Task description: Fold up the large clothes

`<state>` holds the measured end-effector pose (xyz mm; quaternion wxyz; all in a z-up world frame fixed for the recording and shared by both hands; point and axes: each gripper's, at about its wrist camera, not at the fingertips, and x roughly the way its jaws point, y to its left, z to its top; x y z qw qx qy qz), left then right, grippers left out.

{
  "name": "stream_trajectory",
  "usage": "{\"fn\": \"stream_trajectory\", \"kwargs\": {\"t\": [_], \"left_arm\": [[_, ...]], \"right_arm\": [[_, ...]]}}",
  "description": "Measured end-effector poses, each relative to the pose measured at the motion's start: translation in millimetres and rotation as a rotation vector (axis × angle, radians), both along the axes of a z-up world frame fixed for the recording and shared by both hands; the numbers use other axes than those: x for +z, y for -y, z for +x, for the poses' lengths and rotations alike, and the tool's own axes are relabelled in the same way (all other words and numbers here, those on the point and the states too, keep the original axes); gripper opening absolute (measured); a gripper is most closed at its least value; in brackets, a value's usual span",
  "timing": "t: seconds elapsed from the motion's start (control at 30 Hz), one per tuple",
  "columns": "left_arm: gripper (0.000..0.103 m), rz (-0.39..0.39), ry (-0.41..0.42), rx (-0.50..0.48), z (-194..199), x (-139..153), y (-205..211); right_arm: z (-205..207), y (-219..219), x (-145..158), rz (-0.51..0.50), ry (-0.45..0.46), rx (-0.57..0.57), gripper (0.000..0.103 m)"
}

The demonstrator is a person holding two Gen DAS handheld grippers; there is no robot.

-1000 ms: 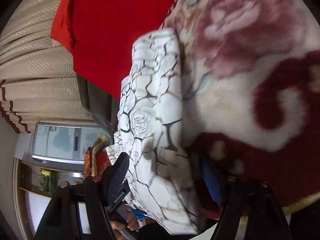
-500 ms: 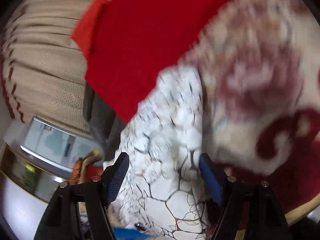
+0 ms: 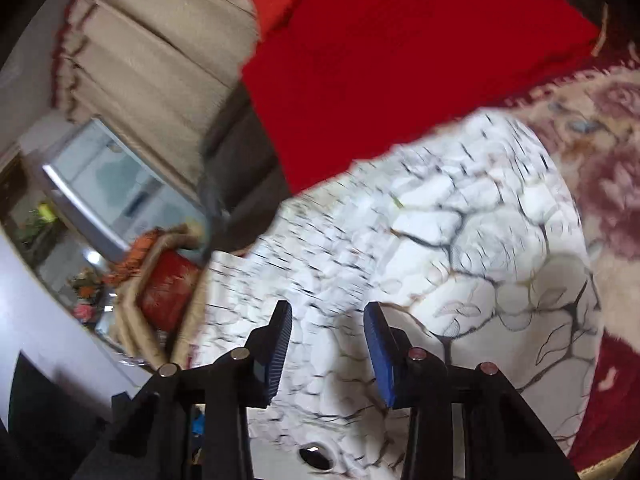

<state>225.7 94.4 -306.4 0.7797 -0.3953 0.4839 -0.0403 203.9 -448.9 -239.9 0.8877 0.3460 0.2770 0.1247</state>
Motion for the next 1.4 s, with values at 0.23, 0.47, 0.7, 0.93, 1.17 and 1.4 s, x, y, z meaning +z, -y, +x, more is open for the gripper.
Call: {"fn": "stream_trajectory", "kwargs": {"t": [0.23,0.47,0.7,0.93,1.17,1.4], "left_arm": [[0.081,-0.084,0.082,0.081,22.5,0.1,9.7],[0.080,-0.050,0.205,0.109,35.8,10.1,23.3],[0.080,-0.124,0.195,0.163,40.7,-7.4,20.1],[0.043,0.004,0.215,0.129,57.5,14.5,28.8],[0.030,0.194,0.361,-0.022,57.2,79.6,60.4],[0.020,0.458,0.601,-0.325,45.5,164.9,163.4]], "right_arm": [[11.0,15.4,-28.1,0.025,-0.119,-0.017,0.027],[7.6,18.4,-30.8,0.033,-0.115,0.006,0.026],[10.7,16.5,-33.1,0.038,-0.112,0.016,0.026],[10.1,19.8,-33.2,0.040,-0.106,0.032,0.026],[8.8,27.4,-36.0,0.094,-0.103,0.065,0.026],[-2.7,52.6,-34.8,0.223,-0.074,0.058,0.026]]}}
